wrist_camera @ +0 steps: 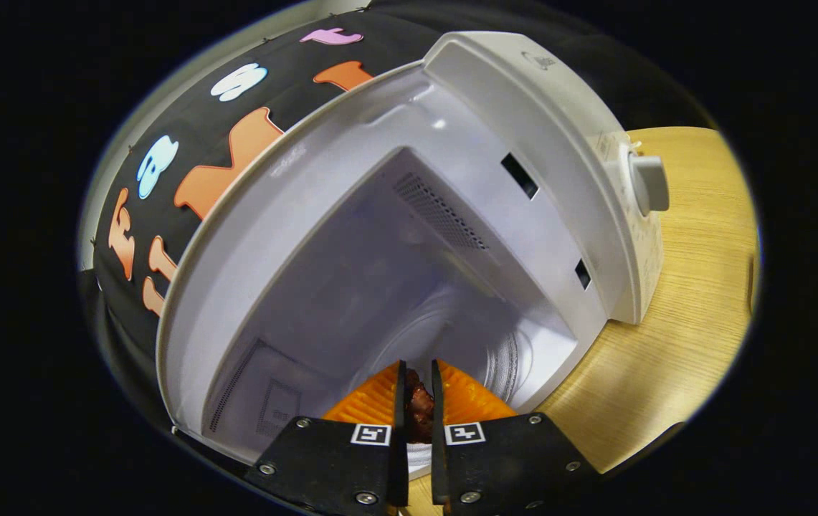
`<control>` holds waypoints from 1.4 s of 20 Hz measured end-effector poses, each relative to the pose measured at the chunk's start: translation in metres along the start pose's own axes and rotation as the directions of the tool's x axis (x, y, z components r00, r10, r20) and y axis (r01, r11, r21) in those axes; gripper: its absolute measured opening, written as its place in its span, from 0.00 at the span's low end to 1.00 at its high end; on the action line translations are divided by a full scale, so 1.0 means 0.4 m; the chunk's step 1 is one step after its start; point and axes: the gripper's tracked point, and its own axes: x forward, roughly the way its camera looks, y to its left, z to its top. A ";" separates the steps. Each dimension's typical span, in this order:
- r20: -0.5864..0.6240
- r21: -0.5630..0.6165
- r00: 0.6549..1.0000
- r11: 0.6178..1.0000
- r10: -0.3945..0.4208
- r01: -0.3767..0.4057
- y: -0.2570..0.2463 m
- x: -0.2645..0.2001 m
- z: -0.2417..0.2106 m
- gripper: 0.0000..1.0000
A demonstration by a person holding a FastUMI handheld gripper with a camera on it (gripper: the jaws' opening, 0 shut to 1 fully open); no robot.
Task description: Open the microwave, put the food inside, and close the microwave door.
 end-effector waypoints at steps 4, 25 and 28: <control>0.017 -0.048 1.000 0.999 -0.023 0.024 0.005 0.013 0.003 0.18; 0.003 -0.431 0.995 0.898 -0.102 0.093 -0.041 -0.469 0.142 0.98; 0.010 -0.502 0.998 0.863 -0.066 0.062 -0.004 -0.591 0.175 0.98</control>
